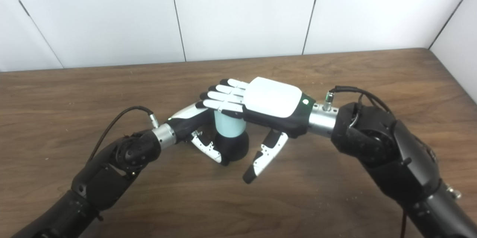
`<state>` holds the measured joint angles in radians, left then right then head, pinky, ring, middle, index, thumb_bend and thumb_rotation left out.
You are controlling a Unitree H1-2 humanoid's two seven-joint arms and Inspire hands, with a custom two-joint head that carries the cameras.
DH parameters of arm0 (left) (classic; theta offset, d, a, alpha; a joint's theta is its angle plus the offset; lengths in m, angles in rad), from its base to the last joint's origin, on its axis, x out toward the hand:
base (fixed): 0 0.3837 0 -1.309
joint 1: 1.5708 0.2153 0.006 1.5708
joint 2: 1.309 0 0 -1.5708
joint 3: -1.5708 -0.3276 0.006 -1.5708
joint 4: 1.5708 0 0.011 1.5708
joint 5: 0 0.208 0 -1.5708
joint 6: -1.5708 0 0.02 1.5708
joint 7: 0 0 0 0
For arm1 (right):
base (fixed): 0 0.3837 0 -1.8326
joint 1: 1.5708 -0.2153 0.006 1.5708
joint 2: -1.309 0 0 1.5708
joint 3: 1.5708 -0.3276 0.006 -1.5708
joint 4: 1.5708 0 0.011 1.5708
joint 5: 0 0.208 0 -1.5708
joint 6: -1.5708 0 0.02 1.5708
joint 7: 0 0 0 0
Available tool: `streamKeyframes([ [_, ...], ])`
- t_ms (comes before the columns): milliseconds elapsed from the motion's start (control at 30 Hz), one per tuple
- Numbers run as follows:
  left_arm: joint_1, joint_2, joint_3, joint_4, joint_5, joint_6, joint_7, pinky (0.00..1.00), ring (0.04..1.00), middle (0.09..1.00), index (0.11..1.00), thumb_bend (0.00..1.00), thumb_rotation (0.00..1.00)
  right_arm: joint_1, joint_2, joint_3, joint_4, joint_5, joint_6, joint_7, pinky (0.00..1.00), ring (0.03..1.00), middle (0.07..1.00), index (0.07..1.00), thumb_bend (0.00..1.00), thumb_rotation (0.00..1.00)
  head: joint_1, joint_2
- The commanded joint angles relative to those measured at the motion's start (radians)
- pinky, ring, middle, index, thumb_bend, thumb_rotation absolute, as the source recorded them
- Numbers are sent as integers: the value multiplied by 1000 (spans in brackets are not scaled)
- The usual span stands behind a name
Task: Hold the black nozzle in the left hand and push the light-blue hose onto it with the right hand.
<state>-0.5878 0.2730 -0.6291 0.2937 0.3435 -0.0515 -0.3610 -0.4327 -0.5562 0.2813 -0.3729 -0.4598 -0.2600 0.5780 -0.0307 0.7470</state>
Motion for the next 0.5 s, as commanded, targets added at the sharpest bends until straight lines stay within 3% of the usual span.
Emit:
streamKeyframes([
  [0,66,23,-49,69,44,62,-116,1000,1000,941,480,524,62,-56,-9,-45,-30,-8,-3,-33,1000,1000,1000,971,714,722,-1,1],
  [267,66,20,-48,66,41,68,-118,1000,1000,941,481,524,63,-80,-16,-53,-20,-14,-46,-10,1000,1000,1000,968,698,718,-1,1],
  [367,68,20,-47,68,38,65,-118,1000,1000,941,481,524,63,-86,-7,-67,-21,21,-13,-6,1000,1000,1000,969,694,719,-2,-1],
  [467,71,21,-47,70,38,61,-117,1000,1000,942,481,524,63,-79,43,-111,-42,68,87,-31,990,999,996,963,675,714,-3,-2],
])
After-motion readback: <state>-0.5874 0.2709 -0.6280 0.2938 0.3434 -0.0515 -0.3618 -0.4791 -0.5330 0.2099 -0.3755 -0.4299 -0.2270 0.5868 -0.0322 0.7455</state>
